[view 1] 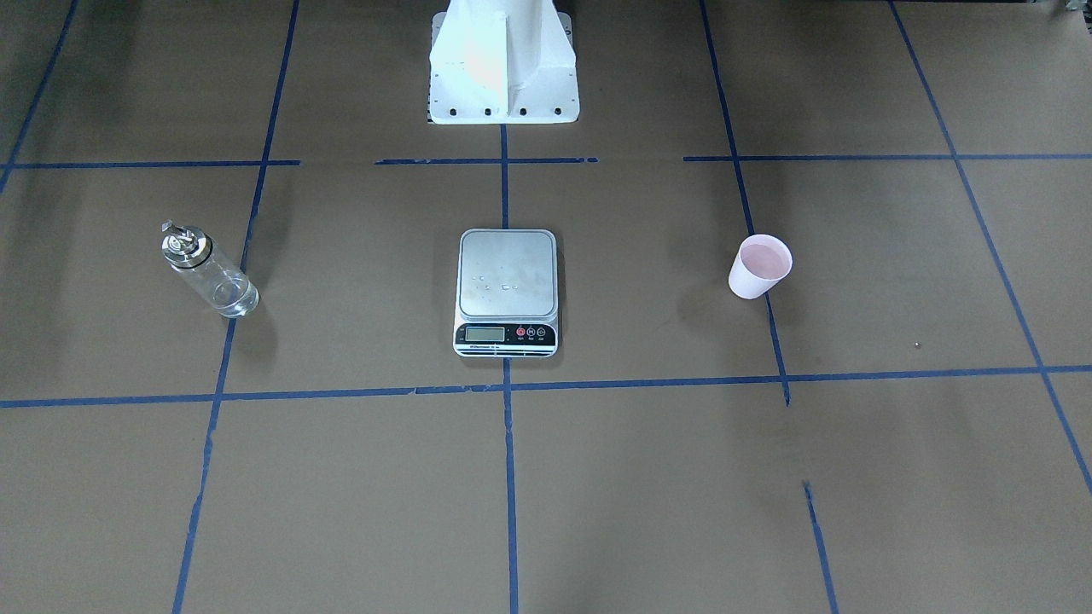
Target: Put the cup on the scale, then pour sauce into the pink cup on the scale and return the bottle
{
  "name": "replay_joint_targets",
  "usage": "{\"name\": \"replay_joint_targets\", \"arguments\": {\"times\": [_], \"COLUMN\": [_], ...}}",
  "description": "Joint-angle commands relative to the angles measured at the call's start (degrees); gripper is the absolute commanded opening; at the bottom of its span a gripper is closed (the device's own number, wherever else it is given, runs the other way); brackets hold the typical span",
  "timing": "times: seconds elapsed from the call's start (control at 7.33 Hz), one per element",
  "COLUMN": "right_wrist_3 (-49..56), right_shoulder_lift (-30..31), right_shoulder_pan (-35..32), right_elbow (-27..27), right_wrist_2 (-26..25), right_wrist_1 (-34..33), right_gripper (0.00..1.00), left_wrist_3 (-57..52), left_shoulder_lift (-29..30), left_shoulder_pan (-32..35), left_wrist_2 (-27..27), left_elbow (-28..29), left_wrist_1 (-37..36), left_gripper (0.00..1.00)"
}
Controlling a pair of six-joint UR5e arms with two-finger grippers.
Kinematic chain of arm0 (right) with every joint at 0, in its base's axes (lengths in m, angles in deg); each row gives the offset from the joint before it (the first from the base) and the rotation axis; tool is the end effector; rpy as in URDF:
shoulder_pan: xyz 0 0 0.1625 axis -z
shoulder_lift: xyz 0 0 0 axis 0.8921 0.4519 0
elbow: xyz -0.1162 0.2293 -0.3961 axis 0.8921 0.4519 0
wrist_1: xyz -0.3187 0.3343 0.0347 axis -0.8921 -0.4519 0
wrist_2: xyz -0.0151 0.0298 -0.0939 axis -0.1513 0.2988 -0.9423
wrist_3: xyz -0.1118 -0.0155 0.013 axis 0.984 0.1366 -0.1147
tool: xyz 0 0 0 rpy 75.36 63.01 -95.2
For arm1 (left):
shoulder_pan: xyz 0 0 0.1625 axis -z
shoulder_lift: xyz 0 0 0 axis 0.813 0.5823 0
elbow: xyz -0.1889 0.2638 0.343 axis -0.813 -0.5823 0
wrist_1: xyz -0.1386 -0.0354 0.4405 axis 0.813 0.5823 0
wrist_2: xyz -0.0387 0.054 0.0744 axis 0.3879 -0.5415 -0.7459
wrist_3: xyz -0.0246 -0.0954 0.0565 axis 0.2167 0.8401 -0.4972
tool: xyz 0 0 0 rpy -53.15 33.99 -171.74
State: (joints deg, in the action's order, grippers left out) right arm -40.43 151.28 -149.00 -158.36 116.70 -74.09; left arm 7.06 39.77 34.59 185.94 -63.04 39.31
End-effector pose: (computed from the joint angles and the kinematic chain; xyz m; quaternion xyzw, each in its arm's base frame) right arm 0.0135 -0.5145 0.6851 0.0299 -0.3963 -0.0839 0.9138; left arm -0.0400 -0.5238 0.6440 0.0872 0.4014 0.0631 0.9096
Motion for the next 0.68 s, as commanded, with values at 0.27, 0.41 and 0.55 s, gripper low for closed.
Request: {"name": "replay_joint_targets", "arguments": {"times": [0.27, 0.41, 0.55], "right_wrist_3": [-0.12, -0.29, -0.12], "right_shoulder_lift": [0.39, 0.57, 0.57], "right_shoulder_pan": [0.09, 0.17, 0.26], "right_elbow": [-1.56, -1.66, -1.92], "right_wrist_2": [0.73, 2.91, 3.19], "right_wrist_1": [0.23, 0.23, 0.4], "right_gripper": [1.0, 1.0, 1.0], "left_wrist_3": [7.73, 19.01, 30.09], "left_shoulder_lift": [-0.59, -0.06, 0.73], "left_shoulder_pan": [-7.64, -12.9, -20.27], "left_wrist_2": [7.11, 6.67, 2.67], "left_elbow": [-0.55, -1.0, -3.09], "left_wrist_1": [11.95, 18.26, 21.97], "left_gripper": [1.0, 1.0, 1.0]}}
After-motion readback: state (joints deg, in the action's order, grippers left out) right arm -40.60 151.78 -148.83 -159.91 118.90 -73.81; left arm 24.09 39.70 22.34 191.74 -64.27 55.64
